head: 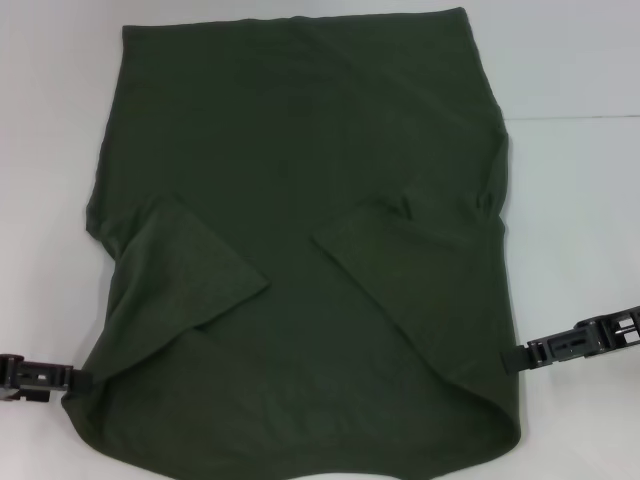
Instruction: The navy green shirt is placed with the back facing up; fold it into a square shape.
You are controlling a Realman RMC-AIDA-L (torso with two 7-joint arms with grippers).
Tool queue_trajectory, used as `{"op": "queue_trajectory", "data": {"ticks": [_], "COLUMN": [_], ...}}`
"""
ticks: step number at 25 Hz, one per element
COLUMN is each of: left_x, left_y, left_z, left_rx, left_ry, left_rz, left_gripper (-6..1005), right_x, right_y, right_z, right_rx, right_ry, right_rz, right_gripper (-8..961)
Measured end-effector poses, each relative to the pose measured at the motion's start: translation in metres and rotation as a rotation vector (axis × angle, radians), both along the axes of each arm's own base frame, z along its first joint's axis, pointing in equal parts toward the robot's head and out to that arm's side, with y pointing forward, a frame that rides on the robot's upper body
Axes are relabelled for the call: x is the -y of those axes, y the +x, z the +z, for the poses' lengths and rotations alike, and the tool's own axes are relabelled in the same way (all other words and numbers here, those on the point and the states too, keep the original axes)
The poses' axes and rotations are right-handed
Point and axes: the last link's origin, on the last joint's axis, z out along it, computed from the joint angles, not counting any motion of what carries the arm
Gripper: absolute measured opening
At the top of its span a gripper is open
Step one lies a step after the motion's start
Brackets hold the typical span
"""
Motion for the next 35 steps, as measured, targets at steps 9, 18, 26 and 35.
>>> {"op": "queue_trajectory", "data": {"ticks": [9, 18, 26, 35], "left_x": [-0.002, -0.005, -0.007, -0.009], "left_y": [0.006, 0.01, 0.008, 0.006], "left_z": [-0.01, -0.017, -0.019, -0.021], "left_rx": [0.019, 0.017, -0.011, -0.038], "left_ry": [-0.039, -0.066, -0.063, -0.062], "left_rz": [-0.01, -0.024, -0.026, -0.02], "left_gripper": [875, 867, 860, 547], "right_x": [-0.001, -0.002, -0.003, -0.002], "right_y": [0.001, 0.004, 0.003, 0.002], "right_z": [0.001, 0.001, -0.001, -0.004], "right_rx": [0.003, 0.028, 0.026, 0.023], "right_ry": [0.006, 0.012, 0.012, 0.013], "right_rz": [-0.001, -0.006, 0.0, 0.007], "right_gripper": [883, 883, 883, 883]}}
